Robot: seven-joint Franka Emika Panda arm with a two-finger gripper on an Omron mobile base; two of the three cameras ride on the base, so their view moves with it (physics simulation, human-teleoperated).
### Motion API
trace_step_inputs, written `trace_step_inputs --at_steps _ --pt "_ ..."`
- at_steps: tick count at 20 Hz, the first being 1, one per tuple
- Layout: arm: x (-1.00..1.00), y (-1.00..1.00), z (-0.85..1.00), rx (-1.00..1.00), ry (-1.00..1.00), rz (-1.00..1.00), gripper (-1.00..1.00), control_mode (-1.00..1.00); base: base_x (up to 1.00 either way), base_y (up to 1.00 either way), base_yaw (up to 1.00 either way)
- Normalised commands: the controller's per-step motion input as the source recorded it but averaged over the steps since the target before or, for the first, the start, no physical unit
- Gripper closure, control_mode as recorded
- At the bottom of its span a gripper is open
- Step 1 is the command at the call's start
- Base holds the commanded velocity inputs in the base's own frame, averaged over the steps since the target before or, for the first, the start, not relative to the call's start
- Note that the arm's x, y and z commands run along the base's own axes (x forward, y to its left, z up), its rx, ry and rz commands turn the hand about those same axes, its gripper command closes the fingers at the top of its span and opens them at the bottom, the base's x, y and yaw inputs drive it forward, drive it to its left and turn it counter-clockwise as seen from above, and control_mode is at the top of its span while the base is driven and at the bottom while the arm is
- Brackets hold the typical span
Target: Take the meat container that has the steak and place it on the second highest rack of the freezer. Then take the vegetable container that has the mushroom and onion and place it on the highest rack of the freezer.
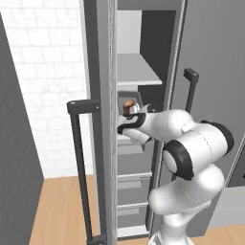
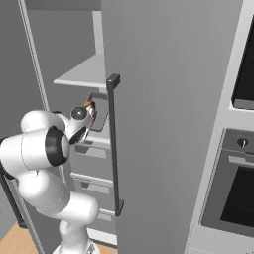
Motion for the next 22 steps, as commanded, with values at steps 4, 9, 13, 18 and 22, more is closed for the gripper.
trace_step_inputs --at_steps 4,9,13,18,22 --pt "0.43 0.06 0.0 0.0 0.0 0.0 1.0 -1.0 0.0 0.0 0.0" --pt "0.66 0.0 -0.01 0.0 0.0 0.0 1.0 -1.0 0.0 0.0 0.0" --pt "0.71 0.04 -0.06 0.0 0.0 0.0 -1.0 -1.0 0.0 0.0 0.0" --pt "0.58 0.02 -0.18 0.0 0.0 0.0 -1.0 -1.0 0.0 0.0 0.0" --pt "0.15 0.1 -0.1 -0.03 0.0 0.0 -1.0 -1.0 0.0 0.0 0.0"
